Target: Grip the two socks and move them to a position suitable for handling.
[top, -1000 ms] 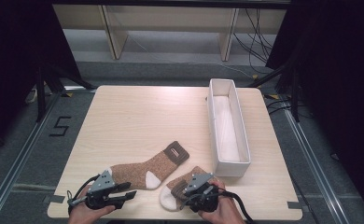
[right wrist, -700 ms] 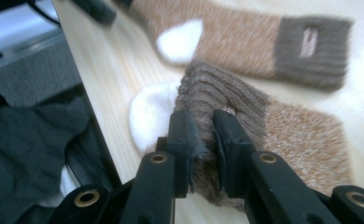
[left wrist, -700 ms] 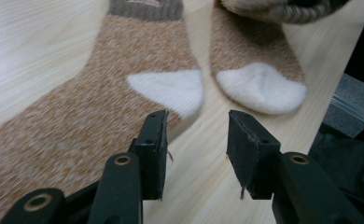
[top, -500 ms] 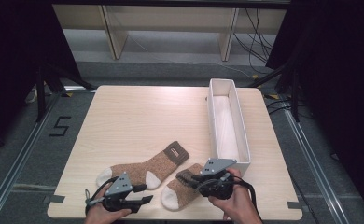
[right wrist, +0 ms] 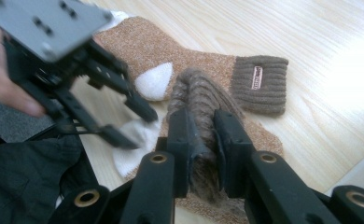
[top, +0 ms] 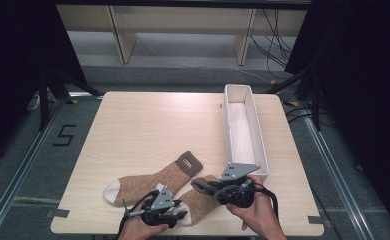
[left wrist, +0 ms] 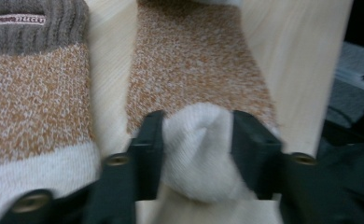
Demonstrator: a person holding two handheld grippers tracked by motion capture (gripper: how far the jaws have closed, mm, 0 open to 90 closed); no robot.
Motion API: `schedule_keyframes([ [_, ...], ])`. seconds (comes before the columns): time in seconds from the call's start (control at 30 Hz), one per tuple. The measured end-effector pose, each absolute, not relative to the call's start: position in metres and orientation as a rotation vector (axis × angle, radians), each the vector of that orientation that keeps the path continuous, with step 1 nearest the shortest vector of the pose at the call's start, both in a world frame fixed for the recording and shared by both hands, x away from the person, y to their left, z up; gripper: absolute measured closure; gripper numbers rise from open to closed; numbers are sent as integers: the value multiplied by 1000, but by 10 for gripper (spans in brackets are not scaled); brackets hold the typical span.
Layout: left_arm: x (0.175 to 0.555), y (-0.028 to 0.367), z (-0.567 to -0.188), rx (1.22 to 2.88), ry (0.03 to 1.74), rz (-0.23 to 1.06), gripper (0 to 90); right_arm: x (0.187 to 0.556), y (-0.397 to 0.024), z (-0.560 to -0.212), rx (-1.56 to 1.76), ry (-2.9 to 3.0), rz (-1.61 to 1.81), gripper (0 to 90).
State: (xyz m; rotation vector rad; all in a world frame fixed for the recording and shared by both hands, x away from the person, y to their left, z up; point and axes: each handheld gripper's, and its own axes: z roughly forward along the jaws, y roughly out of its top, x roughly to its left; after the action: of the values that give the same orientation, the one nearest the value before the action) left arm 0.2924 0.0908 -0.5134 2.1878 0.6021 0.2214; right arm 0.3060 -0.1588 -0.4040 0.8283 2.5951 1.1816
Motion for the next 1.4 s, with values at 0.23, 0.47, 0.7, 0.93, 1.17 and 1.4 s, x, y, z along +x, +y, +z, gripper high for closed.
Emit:
schedule_keyframes([
  [0.23, 288, 105, -496, 2133, 598, 165, 849, 309, -166, -394, 840, 2555, 1190, 779],
  [0.47, 269, 162, -477, 2127, 597, 168, 850, 322, -173, -377, 874, 2467, 1195, 786],
  [0.7, 250, 204, -477, 2106, 611, 143, 850, 338, -163, -388, 947, 2477, 1120, 789],
  [0.93, 253, 229, -491, 2112, 694, 176, 850, 345, -147, -423, 979, 2578, 1031, 785],
  [1.17, 261, 238, -498, 2117, 766, 189, 847, 346, -147, -453, 1069, 2594, 842, 703],
  [1.4, 263, 239, -501, 2111, 778, 182, 845, 339, -153, -439, 1046, 2547, 847, 621],
])
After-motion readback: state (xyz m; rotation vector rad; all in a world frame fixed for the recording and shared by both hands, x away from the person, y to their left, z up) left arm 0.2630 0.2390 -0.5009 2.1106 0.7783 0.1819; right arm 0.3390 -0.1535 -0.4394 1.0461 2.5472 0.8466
